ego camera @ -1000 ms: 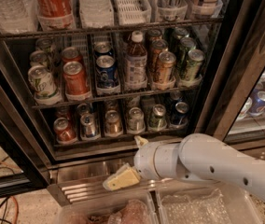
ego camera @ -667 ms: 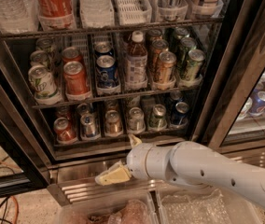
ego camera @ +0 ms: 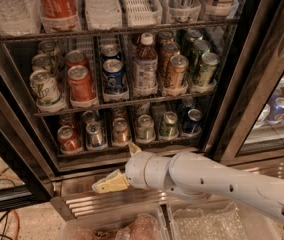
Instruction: Pick redbull can from bottom shelf of fridge
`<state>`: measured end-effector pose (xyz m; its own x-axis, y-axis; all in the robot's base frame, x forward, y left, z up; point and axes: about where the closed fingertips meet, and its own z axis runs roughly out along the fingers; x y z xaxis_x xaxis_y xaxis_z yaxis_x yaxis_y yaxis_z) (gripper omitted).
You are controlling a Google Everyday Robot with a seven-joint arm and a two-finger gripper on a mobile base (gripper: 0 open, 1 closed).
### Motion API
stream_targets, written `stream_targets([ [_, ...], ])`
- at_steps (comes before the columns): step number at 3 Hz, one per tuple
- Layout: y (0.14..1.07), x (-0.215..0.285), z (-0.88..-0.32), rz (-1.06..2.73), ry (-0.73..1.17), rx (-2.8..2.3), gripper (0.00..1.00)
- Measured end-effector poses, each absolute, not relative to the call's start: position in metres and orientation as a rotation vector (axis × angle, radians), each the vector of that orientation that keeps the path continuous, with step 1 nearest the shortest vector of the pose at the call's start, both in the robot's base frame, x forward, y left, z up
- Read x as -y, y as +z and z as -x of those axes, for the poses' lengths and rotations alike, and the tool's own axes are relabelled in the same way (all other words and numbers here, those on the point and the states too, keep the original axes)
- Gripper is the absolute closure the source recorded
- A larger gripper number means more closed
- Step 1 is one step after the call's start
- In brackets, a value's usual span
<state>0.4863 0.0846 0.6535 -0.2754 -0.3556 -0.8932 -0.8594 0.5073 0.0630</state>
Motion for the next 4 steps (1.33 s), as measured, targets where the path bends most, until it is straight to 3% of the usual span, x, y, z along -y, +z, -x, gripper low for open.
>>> stream_targets([
  [3,0.575,-0.150,-0.490,0.850,0.829,-1.768,0.00],
  [4,0.570,-0.175,-0.484,0.859,0.755,-1.693,0.00],
])
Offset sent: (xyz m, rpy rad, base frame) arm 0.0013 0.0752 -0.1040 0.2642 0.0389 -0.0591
